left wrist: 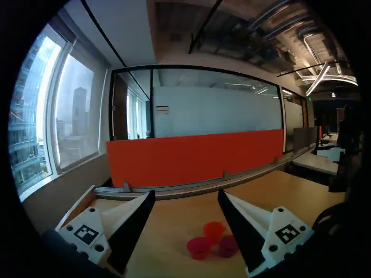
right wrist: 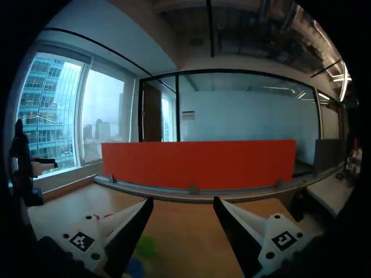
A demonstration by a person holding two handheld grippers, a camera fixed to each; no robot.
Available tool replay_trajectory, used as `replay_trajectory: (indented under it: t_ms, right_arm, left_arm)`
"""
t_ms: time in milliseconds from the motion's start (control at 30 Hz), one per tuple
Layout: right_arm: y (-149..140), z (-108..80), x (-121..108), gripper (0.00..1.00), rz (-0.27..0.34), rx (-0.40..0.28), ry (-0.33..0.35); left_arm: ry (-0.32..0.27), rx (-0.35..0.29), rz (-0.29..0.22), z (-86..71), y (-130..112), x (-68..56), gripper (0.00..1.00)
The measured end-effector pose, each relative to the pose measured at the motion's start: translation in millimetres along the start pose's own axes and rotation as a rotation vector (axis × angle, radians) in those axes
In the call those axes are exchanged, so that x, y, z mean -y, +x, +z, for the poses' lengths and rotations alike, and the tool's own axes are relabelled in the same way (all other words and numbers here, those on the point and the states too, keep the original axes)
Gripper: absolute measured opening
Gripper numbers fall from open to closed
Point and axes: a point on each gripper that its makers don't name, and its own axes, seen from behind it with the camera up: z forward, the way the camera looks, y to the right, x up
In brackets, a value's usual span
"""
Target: Pour water
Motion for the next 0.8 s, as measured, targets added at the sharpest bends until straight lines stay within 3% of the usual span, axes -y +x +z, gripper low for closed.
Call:
replay_trajectory:
  t_ms: [300,800]
  right_arm:
    - [8,-5.8,15,1.00,-0.005,-0.016,0.127]
    - [2,-9.8,31,1.00,-0.043,0.004,0.199]
  left_arm:
    - [-0.121,0.009,0.009,2.8,-2,-29.9,1.00]
    - [-0.199,0.023,0.029,2.2,-4,-44.7,1.00]
